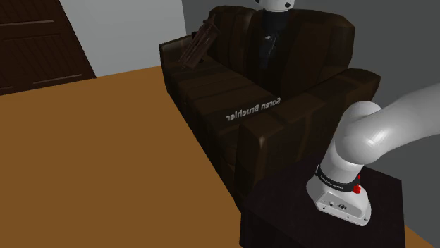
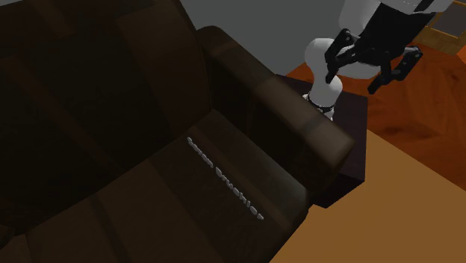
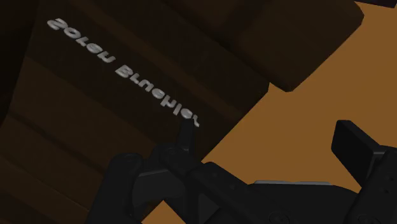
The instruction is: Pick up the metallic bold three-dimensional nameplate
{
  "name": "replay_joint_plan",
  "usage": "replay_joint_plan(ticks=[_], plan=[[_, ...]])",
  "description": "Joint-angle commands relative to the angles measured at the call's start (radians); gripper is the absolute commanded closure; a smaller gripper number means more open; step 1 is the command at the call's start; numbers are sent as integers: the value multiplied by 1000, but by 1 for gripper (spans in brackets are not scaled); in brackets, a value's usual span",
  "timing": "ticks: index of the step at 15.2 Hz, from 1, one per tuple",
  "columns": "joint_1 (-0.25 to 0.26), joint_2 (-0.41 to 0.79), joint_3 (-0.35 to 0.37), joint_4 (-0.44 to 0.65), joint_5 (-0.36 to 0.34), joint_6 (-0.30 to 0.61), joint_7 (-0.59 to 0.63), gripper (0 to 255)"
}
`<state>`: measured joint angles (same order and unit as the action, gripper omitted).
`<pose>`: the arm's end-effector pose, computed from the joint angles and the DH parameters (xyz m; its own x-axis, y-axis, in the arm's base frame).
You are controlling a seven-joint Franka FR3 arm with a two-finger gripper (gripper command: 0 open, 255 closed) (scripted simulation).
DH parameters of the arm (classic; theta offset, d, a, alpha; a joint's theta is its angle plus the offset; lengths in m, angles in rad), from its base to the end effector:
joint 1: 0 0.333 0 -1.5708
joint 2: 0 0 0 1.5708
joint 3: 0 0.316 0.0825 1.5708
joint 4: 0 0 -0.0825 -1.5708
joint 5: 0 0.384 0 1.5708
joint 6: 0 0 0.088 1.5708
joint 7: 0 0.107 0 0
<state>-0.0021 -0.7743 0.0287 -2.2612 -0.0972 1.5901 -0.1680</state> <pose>0.3124 0.0016 0.6342 0.9788 0.1880 0.0817 0.1763 -0.9754 0.1322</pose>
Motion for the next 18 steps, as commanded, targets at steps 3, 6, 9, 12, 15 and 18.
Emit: replay_joint_plan(ticks=[3,6,9,12,15,18], plan=[[7,10,-40,-43,-25,43,-74,0],[15,37,-101,-96,-63,111,-184,0],[22,80,-163,-136,-101,183,-293,0],[27,138,-223,-163,-136,258,-401,0],[35,212,-283,-176,-167,336,-507,0],[44,300,-342,-175,-190,416,-614,0]])
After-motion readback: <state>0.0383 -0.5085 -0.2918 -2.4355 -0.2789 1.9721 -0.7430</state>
